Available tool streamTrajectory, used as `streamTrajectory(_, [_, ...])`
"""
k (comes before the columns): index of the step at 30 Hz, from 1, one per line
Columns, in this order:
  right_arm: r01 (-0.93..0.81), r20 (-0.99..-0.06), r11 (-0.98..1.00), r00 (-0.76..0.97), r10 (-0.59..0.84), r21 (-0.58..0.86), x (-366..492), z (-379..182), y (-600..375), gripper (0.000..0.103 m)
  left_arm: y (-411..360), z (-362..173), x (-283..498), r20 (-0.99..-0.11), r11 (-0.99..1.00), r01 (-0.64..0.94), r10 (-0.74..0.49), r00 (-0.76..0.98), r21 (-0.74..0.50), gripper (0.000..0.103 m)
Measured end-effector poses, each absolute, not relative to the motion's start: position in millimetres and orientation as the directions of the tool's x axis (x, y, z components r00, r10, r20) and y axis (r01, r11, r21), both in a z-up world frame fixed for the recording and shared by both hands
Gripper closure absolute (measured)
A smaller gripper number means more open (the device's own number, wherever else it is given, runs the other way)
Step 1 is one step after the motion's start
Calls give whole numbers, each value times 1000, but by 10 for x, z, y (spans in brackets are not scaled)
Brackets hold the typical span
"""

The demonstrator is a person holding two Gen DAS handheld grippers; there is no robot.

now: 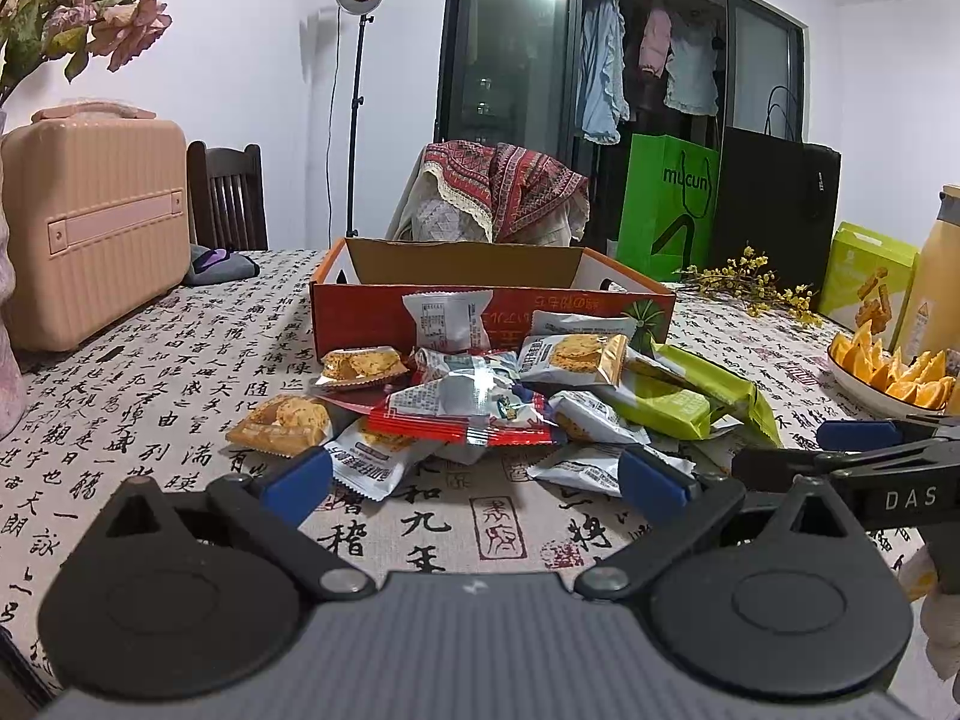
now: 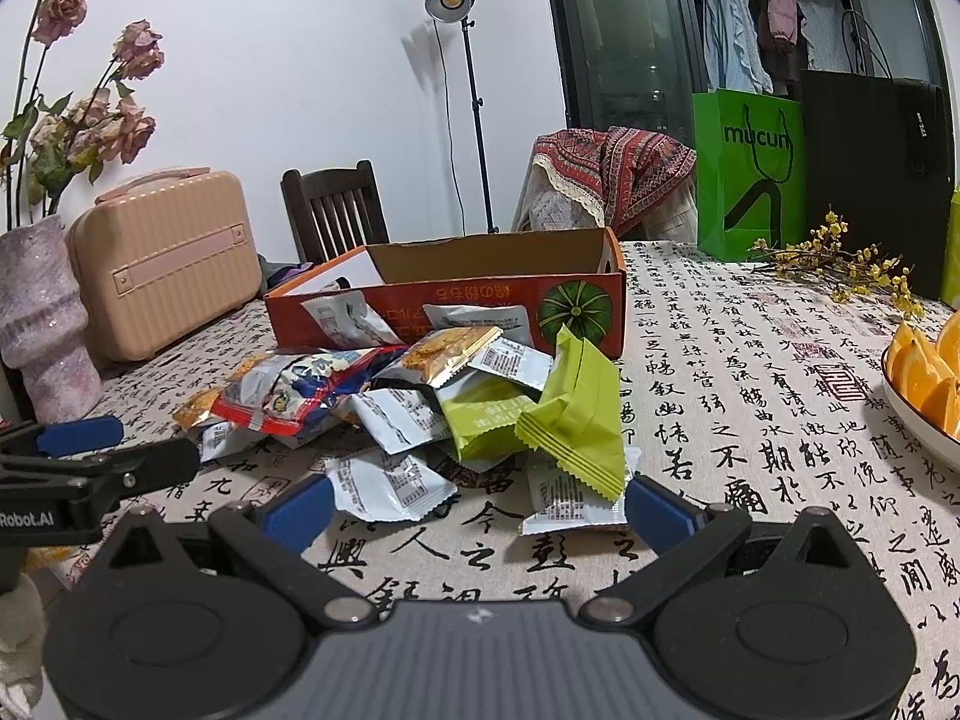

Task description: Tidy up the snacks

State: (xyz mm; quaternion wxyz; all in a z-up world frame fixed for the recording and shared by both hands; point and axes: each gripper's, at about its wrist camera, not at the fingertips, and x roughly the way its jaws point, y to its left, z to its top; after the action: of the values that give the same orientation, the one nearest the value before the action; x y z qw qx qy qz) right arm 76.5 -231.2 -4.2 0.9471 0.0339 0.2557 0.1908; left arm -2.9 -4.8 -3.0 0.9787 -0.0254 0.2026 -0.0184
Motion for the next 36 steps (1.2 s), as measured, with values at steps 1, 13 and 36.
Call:
streamTrajectory(1, [-344, -471, 925, 797, 379, 162, 766, -39, -2312, 0, -48, -30, -29, -396, 998, 26, -47, 917, -58, 0])
streamTrajectory(13, [-357, -482, 918, 783, 394, 171, 785, -34, -2306, 0, -37, -36, -23, -397, 998, 27, -48, 917, -58, 0])
streamTrajectory(36, [-291, -514, 935, 781, 355, 203, 1475, 118, -2539, 12, 150, 75, 189, -386, 998, -44, 20, 922, -53, 0])
